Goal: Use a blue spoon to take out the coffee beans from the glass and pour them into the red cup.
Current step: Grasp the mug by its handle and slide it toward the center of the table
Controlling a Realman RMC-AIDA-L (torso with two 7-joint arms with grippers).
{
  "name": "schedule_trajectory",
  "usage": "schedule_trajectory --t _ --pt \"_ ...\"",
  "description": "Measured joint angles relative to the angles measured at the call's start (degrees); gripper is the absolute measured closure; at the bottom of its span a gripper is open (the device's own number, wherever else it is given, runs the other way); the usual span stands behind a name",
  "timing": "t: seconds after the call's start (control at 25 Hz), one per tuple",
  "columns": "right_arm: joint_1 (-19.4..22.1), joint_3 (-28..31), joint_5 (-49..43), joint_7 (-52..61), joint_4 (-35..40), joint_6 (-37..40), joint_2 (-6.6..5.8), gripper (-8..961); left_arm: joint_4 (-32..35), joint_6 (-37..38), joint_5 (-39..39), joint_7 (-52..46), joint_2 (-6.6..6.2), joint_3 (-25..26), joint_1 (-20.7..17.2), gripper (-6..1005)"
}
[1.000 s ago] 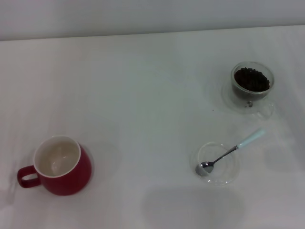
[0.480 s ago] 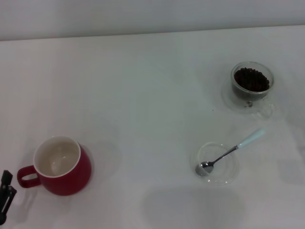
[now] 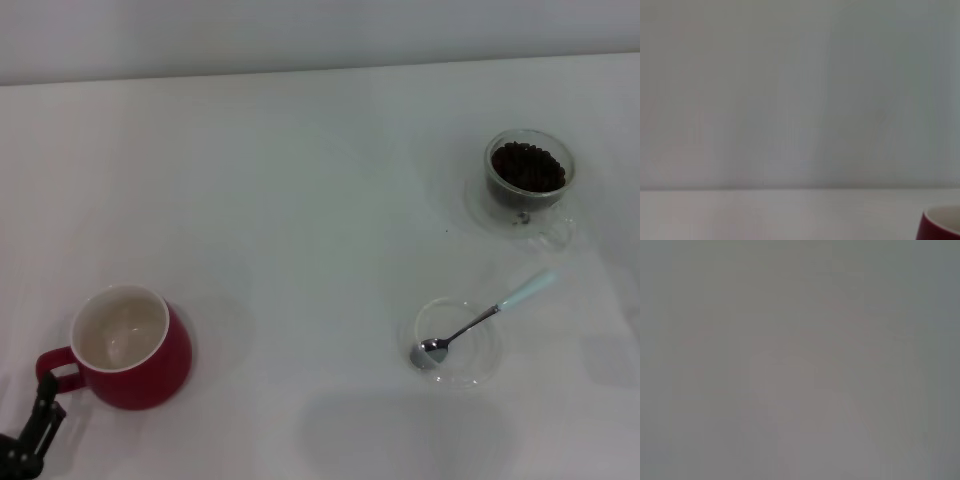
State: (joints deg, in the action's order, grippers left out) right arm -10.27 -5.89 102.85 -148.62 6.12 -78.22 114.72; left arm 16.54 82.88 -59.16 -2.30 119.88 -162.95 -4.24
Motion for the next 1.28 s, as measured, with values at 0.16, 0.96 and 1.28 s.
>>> schedule_trajectory --t 0.16,0.96,1.28 --pt "-0.26 0.0 0.0 0.0 -0.11 0.23 0.06 526 0.16 -1.86 0.15 0.01 0.0 -0.01 0.46 151" --pt "0.22 0.0 -0.03 -0.03 -1.08 0.4 0.06 525 -1.13 -4.97 0.04 0.01 -0.42 0.0 5.71 225" --pt "-0.05 0.0 -0.03 -0.06 -1.38 0.44 0.07 525 -1.33 -6.66 -0.27 0.02 -0.44 0.26 6.57 474"
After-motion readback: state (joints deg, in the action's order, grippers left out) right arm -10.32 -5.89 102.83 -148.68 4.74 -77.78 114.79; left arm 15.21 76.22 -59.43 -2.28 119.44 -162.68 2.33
